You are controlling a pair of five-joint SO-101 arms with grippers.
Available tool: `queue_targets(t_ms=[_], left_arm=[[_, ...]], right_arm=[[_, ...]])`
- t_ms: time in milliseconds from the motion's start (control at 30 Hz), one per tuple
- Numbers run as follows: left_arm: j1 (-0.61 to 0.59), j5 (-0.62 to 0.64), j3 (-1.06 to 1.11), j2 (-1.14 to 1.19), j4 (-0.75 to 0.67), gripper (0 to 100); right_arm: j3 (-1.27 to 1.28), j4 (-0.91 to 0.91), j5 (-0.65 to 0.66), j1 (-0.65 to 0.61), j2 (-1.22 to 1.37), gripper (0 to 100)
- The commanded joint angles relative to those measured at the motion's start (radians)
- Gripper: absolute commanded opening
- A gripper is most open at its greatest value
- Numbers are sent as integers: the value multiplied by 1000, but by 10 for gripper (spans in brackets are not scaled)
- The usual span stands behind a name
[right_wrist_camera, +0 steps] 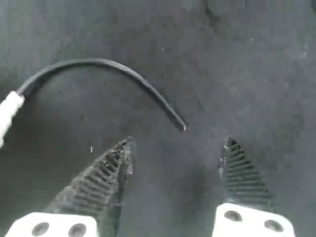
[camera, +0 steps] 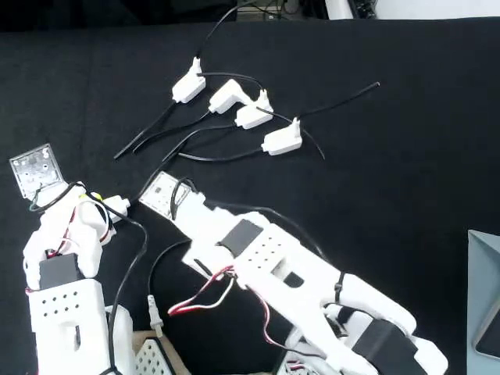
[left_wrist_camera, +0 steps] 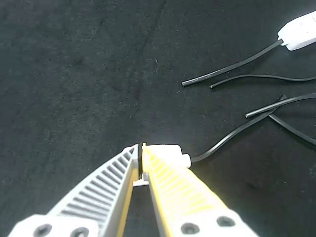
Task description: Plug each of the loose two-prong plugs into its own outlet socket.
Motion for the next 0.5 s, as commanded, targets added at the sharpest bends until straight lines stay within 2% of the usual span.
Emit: queue_targets(t_ms=[0, 467], left_arm=[[-8, -2, -12, -12, -20, 30], [-8, -3, -10, -12, -20, 30]], right_arm=[[-22, -60, -3, -12, 21, 195], [-211, -98, -3, -9, 426, 187]])
